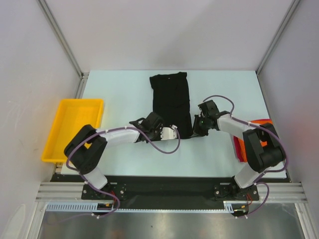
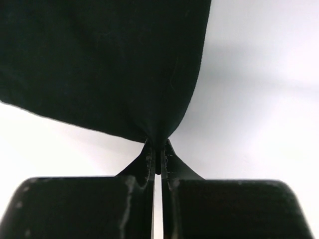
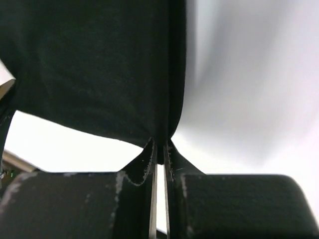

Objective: Fold and stack the t-shirts
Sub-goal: Fold the tshirt, then neatly place the folded tshirt to the corner

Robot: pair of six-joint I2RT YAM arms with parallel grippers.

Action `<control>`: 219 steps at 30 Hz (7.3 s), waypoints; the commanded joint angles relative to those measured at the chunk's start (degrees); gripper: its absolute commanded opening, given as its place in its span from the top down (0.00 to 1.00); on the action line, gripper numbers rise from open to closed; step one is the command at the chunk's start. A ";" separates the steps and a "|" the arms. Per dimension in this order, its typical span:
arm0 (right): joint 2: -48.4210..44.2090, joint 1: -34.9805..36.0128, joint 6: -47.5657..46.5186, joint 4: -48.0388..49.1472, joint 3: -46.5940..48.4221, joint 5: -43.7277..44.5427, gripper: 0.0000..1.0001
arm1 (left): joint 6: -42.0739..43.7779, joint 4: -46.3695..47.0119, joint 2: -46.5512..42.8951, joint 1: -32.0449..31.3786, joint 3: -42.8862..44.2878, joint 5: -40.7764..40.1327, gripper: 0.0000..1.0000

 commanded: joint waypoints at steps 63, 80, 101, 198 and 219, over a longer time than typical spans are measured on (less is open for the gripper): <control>22.46 -11.23 6.23 -6.26 37.80 1.08 0.63 | -23.17 -25.00 29.83 21.38 57.72 13.80 0.74; 6.26 -1.21 3.23 11.93 19.77 9.62 0.67 | -28.28 -14.42 16.72 18.66 41.19 24.06 0.52; 17.99 -4.99 -2.81 -4.82 38.41 10.23 0.55 | -36.89 -19.97 32.04 21.82 62.29 16.67 0.48; -35.02 -21.34 -43.44 -47.38 21.36 34.75 1.00 | -29.95 -20.15 0.91 32.98 42.51 24.77 0.18; -37.65 -29.51 -47.30 -41.41 20.84 42.31 1.00 | -30.13 -22.34 3.37 34.92 45.15 26.70 0.14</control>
